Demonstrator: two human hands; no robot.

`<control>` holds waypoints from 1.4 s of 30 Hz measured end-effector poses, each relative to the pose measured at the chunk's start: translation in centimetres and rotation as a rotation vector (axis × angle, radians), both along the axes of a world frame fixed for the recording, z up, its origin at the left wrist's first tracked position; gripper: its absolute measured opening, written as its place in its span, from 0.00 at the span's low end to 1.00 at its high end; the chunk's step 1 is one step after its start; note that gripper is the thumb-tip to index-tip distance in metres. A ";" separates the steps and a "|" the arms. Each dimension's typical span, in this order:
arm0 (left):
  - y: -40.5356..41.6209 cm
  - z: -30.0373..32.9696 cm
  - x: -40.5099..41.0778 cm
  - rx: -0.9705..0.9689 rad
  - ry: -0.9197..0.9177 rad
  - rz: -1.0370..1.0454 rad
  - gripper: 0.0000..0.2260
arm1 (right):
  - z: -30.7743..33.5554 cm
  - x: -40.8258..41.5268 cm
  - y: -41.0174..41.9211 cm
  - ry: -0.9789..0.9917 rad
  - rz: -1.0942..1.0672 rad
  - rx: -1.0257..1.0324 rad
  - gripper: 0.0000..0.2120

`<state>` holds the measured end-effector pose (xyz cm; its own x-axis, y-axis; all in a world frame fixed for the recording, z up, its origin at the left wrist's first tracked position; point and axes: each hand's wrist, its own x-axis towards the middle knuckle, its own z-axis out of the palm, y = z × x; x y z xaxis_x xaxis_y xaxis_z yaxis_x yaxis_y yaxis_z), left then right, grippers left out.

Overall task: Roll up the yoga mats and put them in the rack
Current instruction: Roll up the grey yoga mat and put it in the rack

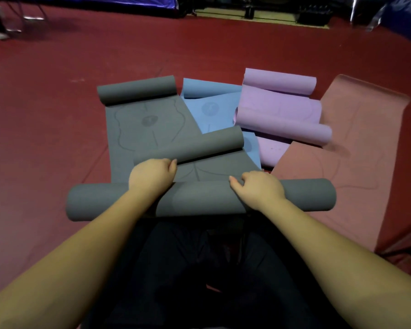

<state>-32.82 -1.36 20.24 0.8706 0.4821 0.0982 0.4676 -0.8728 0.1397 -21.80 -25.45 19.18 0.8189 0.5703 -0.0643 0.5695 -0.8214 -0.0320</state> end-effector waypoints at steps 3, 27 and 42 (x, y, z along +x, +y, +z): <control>-1.0 -0.6 -1.4 0.015 -0.088 -0.007 0.20 | -0.2 0.6 0.1 0.047 -0.026 -0.008 0.28; -2.1 1.6 -2.9 -0.022 0.166 -0.096 0.25 | 5.1 2.7 1.0 0.609 -0.016 -0.206 0.26; 1.0 1.2 3.3 -0.532 0.583 0.009 0.30 | 1.4 -0.9 -1.5 0.045 0.041 0.037 0.25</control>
